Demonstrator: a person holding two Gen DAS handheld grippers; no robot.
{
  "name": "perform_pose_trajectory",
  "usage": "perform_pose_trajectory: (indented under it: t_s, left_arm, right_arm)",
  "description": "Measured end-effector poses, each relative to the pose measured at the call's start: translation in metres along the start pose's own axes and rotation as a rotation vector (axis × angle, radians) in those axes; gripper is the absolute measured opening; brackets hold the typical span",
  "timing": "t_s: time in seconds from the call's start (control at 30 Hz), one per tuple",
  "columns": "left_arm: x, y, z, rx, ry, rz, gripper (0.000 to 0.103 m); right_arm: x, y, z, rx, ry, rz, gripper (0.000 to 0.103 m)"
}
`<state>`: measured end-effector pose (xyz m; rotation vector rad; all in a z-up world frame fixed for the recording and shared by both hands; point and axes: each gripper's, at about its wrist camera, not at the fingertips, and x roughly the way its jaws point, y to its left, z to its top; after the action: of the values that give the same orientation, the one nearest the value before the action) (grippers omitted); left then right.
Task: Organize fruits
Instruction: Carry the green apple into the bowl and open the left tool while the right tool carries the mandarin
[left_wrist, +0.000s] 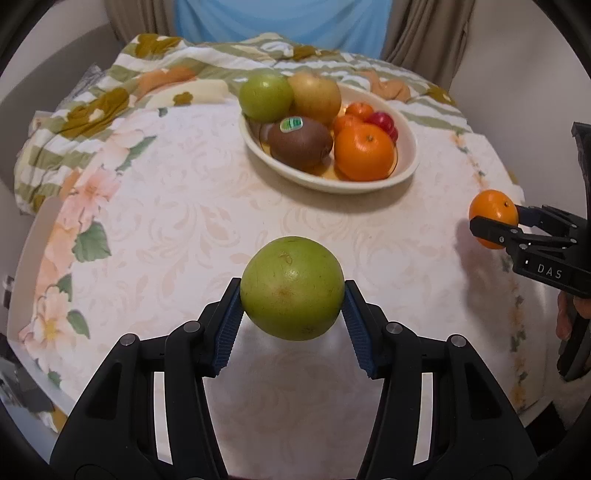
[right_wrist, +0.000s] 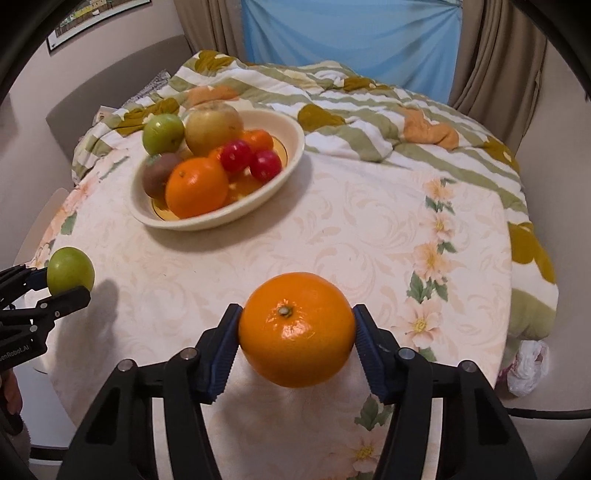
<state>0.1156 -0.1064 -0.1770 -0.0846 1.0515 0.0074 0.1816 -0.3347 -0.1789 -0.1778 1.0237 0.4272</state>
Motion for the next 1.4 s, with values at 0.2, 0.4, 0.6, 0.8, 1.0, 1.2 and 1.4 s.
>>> perform_pose_trajectory:
  t_s: [0.2, 0.4, 0.6, 0.8, 1.0, 1.2, 1.4]
  left_arm:
    - [-0.04, -0.006, 0.009, -0.01, -0.062, -0.001, 0.06]
    - [-0.083, -0.013, 0.022, -0.011, -0.128, 0.0, 0.06]
    - [-0.111, -0.017, 0.038, -0.016, -0.188, -0.013, 0.06]
    - [-0.113, -0.016, 0.059, -0.011, -0.205, -0.035, 0.06]
    - [-0.098, -0.014, 0.084, 0.017, -0.191, -0.065, 0.06]
    - [-0.067, -0.012, 0.113, 0.068, -0.155, -0.103, 0.06]
    - [-0.031, -0.015, 0.137, 0.139, -0.117, -0.143, 0.06]
  right_arm:
    - [-0.032, 0.002, 0.007, 0.011, -0.035, 0.017, 0.056]
    - [-0.073, 0.003, 0.019, 0.043, -0.079, 0.063, 0.056]
    - [-0.104, 0.007, 0.031, 0.033, -0.134, 0.073, 0.056]
    - [-0.112, 0.007, 0.043, 0.03, -0.164, 0.071, 0.055]
    - [-0.107, 0.007, 0.057, 0.052, -0.167, 0.058, 0.055]
    - [-0.093, 0.005, 0.073, 0.079, -0.16, 0.026, 0.055]
    - [-0.076, 0.003, 0.086, 0.119, -0.144, -0.001, 0.055]
